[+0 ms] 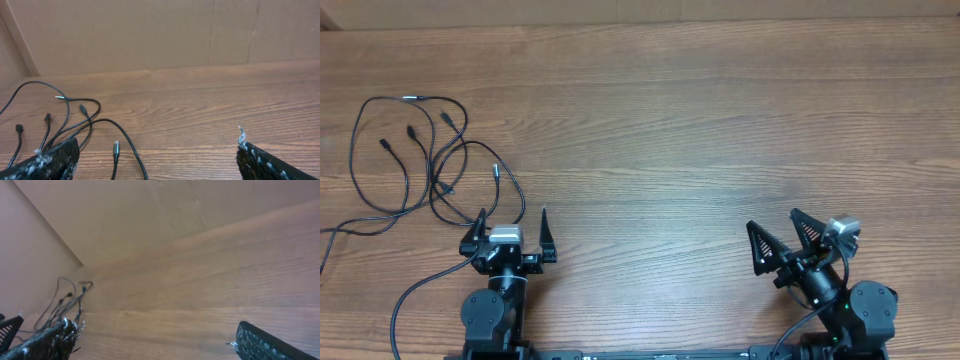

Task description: Untangle cables

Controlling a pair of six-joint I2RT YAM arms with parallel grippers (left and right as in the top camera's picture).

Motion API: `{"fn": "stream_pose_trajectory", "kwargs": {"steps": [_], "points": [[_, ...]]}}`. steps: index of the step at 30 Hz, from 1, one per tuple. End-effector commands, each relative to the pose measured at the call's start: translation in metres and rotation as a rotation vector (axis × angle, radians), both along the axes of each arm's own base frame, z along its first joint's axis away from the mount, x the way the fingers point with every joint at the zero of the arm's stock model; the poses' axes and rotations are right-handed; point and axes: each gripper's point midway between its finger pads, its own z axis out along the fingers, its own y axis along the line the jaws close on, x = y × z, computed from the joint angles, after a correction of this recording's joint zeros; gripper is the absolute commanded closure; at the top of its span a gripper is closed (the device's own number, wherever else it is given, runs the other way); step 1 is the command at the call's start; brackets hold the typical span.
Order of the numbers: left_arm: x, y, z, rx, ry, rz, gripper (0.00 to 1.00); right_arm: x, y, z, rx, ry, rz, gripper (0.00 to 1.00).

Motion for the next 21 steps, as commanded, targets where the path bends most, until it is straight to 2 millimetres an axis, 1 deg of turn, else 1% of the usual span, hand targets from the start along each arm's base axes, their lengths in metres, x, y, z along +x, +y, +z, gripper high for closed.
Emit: {"fn": "stream_pose_trajectory", "kwargs": {"steps": [1,3,6,9,12,13,14,16,17,18,21], "points": [[0.0,0.0,0.001,0.016,-0.007,0.001,0.0,0.004,-0.004,0.036,0.006,-0.186,-0.022,0.0],[0.0,0.0,0.001,0.016,-0.007,0.001,0.0,0.005,-0.01,0.054,0.006,-0.286,-0.047,0.0],[0.0,0.0,0.001,0.016,-0.007,0.0,0.0,0.01,-0.021,0.049,-0.002,-0.285,-0.095,0.0],[0.0,0.0,0.001,0.016,-0.007,0.0,0.0,0.012,-0.022,0.044,-0.002,-0.284,-0.102,0.0],[0.0,0.0,0.001,0.016,-0.007,0.0,0.0,0.016,-0.021,0.028,-0.001,-0.293,-0.094,0.0],[0.0,0.0,0.001,0.016,-0.007,0.0,0.0,0.017,-0.019,0.022,-0.001,-0.268,-0.081,0.0],[0.0,0.0,0.001,0.016,-0.007,0.001,0.0,0.016,-0.018,0.027,-0.001,-0.288,-0.077,0.0],[0.0,0.0,0.001,0.016,-0.007,0.0,0.01,0.016,-0.018,0.025,-0.001,-0.283,-0.078,0.0],[0.0,0.0,0.001,0.016,-0.007,0.0,0.0,0.018,-0.018,0.012,-0.001,-0.226,-0.078,0.0],[0.0,0.0,0.001,0.016,-0.007,0.0,0.0,0.019,-0.018,-0.01,0.0,-0.129,-0.078,0.0],[0.0,0.0,0.001,0.016,-0.007,0.0,0.0,0.019,-0.018,-0.011,0.0,-0.125,-0.079,0.0]]}}
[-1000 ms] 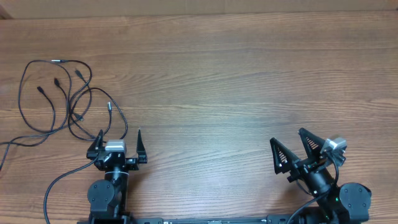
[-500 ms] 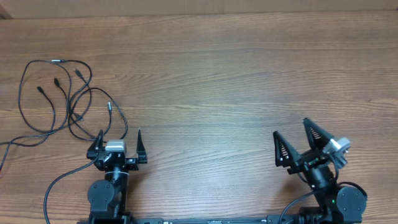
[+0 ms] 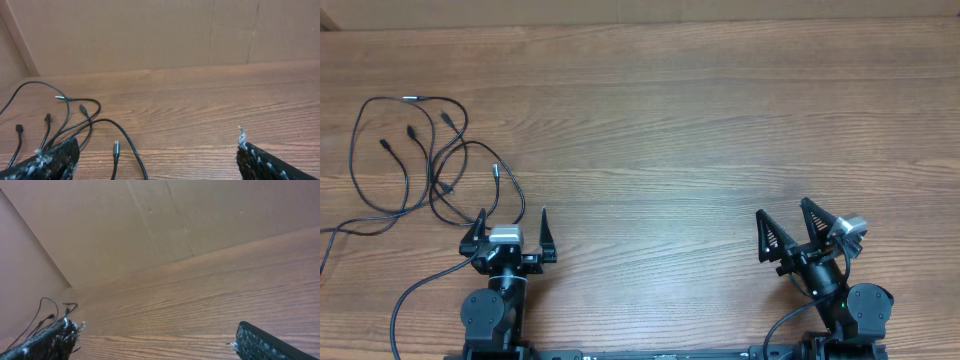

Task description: Untangle cables

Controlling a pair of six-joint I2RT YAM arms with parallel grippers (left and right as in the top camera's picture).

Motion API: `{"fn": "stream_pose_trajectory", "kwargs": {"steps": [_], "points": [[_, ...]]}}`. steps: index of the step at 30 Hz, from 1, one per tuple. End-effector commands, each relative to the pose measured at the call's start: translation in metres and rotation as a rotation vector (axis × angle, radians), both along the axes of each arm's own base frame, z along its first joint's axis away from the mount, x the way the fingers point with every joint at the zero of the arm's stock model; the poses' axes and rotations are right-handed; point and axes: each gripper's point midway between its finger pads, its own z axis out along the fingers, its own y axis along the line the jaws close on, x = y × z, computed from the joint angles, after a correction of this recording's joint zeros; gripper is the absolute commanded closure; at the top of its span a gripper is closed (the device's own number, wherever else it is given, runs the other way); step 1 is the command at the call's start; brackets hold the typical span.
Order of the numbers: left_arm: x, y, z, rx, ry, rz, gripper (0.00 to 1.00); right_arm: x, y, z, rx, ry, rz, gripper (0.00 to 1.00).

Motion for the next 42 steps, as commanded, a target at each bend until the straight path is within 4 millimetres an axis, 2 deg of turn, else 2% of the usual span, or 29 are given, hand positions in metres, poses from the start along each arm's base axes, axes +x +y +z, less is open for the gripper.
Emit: {"fn": "stream_pose_trajectory", "kwargs": {"steps": [1,16,17,20,23,25,32,42], "points": [[0.0,0.0,0.001,0.015,-0.008,0.0,0.0,0.0,0.001,-0.002,-0.001,-0.005,0.006,0.0],[0.0,0.0,0.001,0.015,-0.008,0.001,0.0,0.0,0.001,-0.001,-0.025,-0.018,0.005,0.0],[0.0,0.0,0.001,0.015,-0.008,0.0,0.0,0.0,0.001,-0.001,-0.058,-0.03,0.005,0.0],[0.0,0.0,0.001,0.015,-0.008,0.0,0.0,0.0,0.001,-0.002,-0.363,-0.143,0.004,0.0],[0.0,0.0,0.001,0.015,-0.008,0.001,0.0,0.0,0.001,-0.002,-0.51,-0.198,0.0,0.0],[0.0,0.0,0.001,0.015,-0.008,0.0,0.0,0.003,-0.007,-0.002,-0.57,-0.206,-0.044,0.0],[0.0,0.0,0.001,0.015,-0.008,0.0,0.01,0.011,-0.046,-0.006,-0.591,-0.12,-0.265,0.0],[0.0,0.0,0.001,0.015,-0.008,0.001,0.0,0.011,-0.046,-0.006,-0.591,-0.12,-0.267,0.0]]}}
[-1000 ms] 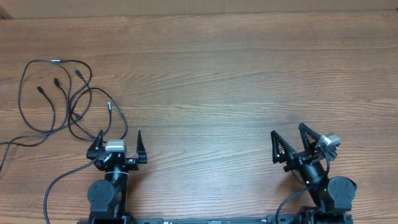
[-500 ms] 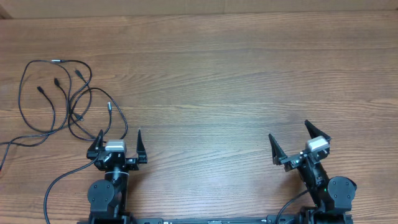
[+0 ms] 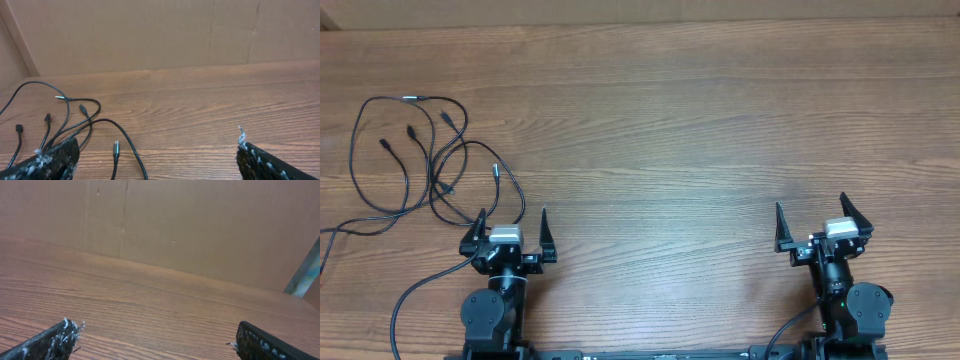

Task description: Untangle cables

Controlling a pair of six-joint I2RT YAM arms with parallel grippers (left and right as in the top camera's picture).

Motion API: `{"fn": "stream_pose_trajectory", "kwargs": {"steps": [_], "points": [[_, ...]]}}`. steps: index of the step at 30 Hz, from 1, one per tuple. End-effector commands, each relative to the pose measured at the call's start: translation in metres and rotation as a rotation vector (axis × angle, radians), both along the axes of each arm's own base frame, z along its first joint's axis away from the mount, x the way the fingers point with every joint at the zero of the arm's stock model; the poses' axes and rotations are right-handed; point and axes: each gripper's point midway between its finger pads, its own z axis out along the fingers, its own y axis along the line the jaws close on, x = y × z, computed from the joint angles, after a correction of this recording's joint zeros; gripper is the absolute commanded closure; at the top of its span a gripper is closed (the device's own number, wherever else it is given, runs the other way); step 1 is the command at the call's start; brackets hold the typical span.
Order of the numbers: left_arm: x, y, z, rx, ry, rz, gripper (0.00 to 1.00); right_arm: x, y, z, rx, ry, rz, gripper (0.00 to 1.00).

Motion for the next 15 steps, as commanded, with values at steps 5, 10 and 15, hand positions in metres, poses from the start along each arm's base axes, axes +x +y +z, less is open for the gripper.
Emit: {"fn": "stream_pose_trajectory", "kwargs": {"steps": [5,10,15], "points": [[0.0,0.0,0.001,0.016,-0.007,0.001,0.0,0.0,-0.001,-0.003,-0.002,0.0,-0.01,0.0],[0.0,0.0,0.001,0.016,-0.007,0.0,0.0,0.0,0.009,-0.003,-0.002,0.0,0.032,0.0],[0.0,0.0,0.001,0.016,-0.007,0.0,0.0,-0.003,0.031,-0.003,-0.002,0.0,0.122,0.0]]}}
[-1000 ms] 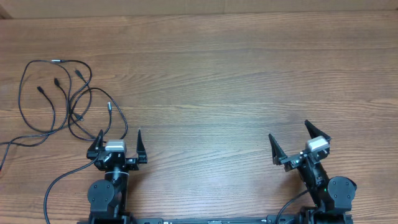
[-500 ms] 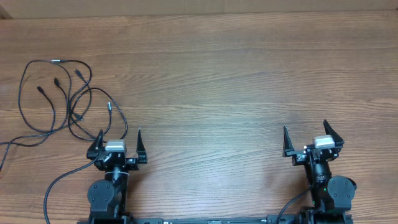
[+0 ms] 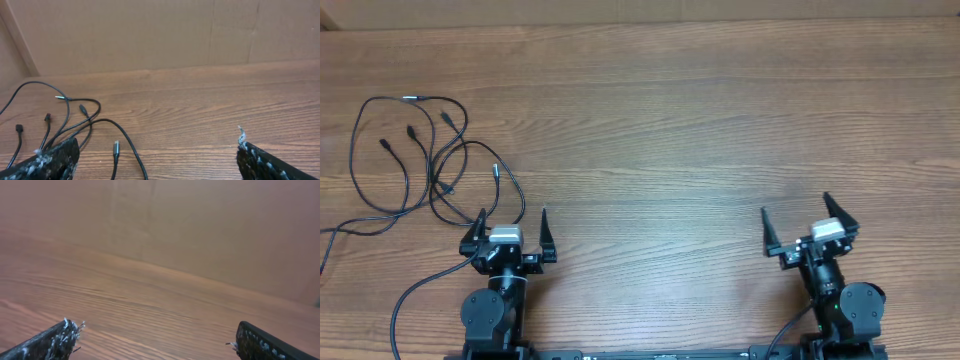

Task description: Untangle cables

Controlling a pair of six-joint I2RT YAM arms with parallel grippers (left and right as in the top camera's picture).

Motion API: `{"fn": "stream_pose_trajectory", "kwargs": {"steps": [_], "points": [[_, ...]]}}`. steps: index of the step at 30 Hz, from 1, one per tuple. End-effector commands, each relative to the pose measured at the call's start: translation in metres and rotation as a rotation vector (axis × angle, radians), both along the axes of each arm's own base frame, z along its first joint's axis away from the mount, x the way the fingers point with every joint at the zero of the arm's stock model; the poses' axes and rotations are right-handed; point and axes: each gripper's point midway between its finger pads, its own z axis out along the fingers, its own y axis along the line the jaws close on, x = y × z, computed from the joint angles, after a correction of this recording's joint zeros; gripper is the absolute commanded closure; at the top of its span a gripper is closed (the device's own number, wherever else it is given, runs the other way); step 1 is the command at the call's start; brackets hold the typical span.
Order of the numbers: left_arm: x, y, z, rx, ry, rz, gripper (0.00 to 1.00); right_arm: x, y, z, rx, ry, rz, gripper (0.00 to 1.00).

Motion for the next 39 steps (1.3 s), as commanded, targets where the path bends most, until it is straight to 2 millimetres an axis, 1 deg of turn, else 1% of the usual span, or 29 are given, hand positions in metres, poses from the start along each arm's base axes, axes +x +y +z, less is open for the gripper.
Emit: {"fn": "stream_pose_trajectory", "kwargs": {"steps": [1,13,15,17,18,20,22,24,39], "points": [[0.0,0.0,0.001,0.015,-0.007,0.0,0.0,0.0,0.002,-0.003,-0.001,-0.001,0.004,0.0],[0.0,0.0,0.001,0.015,-0.007,0.0,0.0,0.0,0.001,-0.003,-0.001,0.0,0.003,0.0],[0.0,0.0,0.001,0.015,-0.007,0.0,0.01,0.0,-0.001,-0.003,0.0,0.0,-0.014,0.0],[0.0,0.0,0.001,0.015,-0.007,0.0,0.0,0.002,-0.014,0.0,0.109,0.008,-0.088,0.0],[0.0,0.0,0.001,0.015,-0.007,0.0,0.0,0.004,-0.027,0.001,0.21,0.011,-0.163,0.0],[0.0,0.0,0.001,0.015,-0.007,0.001,0.0,0.004,-0.036,0.0,0.247,0.013,-0.219,0.0],[0.0,0.0,0.001,0.015,-0.007,0.0,0.0,0.004,-0.036,-0.002,0.245,0.022,-0.22,0.0],[0.0,0.0,0.001,0.015,-0.007,0.0,0.0,0.004,-0.032,-0.003,0.245,0.028,-0.194,0.0],[0.0,0.0,0.001,0.015,-0.007,0.0,0.0,0.004,-0.032,-0.003,0.244,0.028,-0.194,0.0]]}}
